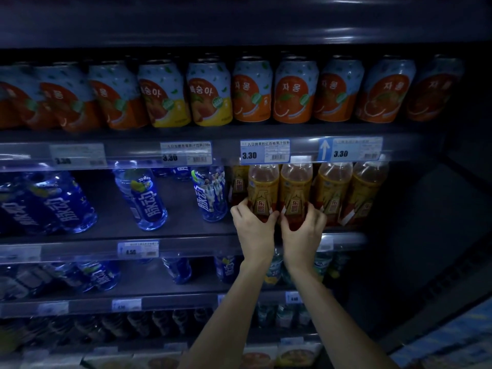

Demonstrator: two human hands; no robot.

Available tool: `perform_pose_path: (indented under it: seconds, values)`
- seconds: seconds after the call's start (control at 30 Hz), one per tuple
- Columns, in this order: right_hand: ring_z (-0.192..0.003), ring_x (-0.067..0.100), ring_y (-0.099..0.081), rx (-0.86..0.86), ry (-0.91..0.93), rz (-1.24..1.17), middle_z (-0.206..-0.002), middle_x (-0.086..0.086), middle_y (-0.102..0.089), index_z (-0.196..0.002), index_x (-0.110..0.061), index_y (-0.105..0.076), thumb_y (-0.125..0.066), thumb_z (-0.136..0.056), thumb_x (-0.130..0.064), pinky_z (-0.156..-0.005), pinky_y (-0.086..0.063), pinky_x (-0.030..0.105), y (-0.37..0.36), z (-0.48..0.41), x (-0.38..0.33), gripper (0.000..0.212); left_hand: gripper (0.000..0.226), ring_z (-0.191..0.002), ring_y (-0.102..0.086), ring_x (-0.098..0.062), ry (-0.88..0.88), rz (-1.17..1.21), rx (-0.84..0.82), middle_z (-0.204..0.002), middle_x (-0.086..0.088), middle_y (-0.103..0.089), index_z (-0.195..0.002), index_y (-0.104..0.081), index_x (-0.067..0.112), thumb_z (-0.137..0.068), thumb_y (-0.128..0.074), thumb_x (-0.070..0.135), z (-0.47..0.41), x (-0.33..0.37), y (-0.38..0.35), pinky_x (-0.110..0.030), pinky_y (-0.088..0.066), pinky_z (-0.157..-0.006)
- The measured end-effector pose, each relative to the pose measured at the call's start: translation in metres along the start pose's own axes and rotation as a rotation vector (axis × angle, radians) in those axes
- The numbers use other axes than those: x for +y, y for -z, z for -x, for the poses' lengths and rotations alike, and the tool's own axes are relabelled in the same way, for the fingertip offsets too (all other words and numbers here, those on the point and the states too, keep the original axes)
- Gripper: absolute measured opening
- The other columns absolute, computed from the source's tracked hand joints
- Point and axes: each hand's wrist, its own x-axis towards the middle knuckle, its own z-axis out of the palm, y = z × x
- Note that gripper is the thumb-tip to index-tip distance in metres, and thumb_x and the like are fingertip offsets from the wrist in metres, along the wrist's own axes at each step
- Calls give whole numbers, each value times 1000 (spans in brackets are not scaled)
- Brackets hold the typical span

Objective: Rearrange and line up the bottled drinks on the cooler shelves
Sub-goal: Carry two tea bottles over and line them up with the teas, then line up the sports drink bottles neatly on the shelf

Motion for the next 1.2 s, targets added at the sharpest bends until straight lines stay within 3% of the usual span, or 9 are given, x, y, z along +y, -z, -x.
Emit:
perform_pose_path:
  seconds: [0.23,0.37,0.5,0.57,0.73,0.87,0.97,1.03,1.2]
  values:
    - [-143,31,-27,32,-11,-82,-138,15,-39,-135,-3,-41,-75,-84,-26,-106,-42,48,-4,17,-11,65,83,-113,-35,0,27,36,-82,-131,4,-36,-144,-28,17,-79,-78,30,2,-5,16,-16,-32,-95]
    - [-135,23,-35,36,-9,-117,-140,10,-38,-137,-9,-40,-73,-85,-25,-104,-44,44,-11,35,-28,63,77,-110,-39,3,5,22,-44,-128,5,-39,-141,-32,19,-79,-77,30,2,-13,38,0,-30,-85]
    - [-132,23,-39,-11,11,-165,-139,9,-40,-138,-10,-41,-70,-88,-23,-103,-40,31,-29,56,-55,59,69,-111,-40,2,-30,-12,33,-125,6,-42,-137,-38,18,-81,-76,30,-5,-24,71,-10,-33,-90]
    - [-130,22,-42,-45,25,-186,-136,9,-43,-137,-8,-42,-70,-88,-23,-102,-36,21,-41,67,-69,58,66,-110,-40,3,-49,-22,75,-126,5,-43,-135,-40,18,-81,-75,30,-11,-31,92,-8,-33,-90]
    - [-122,19,-48,-97,22,-220,-132,7,-46,-136,-7,-43,-69,-89,-25,-100,-45,36,-81,101,-102,57,68,-118,-45,-8,-41,-26,110,-130,1,-45,-136,-41,16,-81,-74,38,-31,-55,154,-16,-37,-91]
    - [-114,16,-51,-121,41,-240,-126,5,-48,-132,-7,-46,-73,-85,-21,-96,-42,24,-121,134,-135,56,63,-107,-45,-1,-46,-20,148,-124,4,-47,-131,-43,20,-80,-75,39,-55,-83,220,1,-32,-79]
    - [-115,20,-53,-158,23,-257,-126,7,-49,-132,-5,-47,-74,-84,-17,-94,-36,14,-153,158,-160,56,65,-109,-43,-2,-36,-40,165,-125,7,-45,-132,-42,20,-80,-74,41,-78,-108,271,5,-28,-76]
    - [-115,21,-52,-174,24,-253,-126,8,-50,-132,-4,-48,-74,-84,-17,-93,-36,16,-172,173,-176,55,66,-111,-43,-3,-28,-73,176,-127,8,-43,-134,-40,20,-81,-72,43,-93,-124,304,-1,-30,-79]
    - [-120,25,-44,-108,40,-211,-132,15,-41,-126,-3,-51,-77,-81,-15,-94,-24,1,-209,200,-203,53,68,-112,-44,-7,41,-100,212,-131,4,-41,-135,-39,21,-81,-72,46,-130,-155,371,-20,-36,-85]
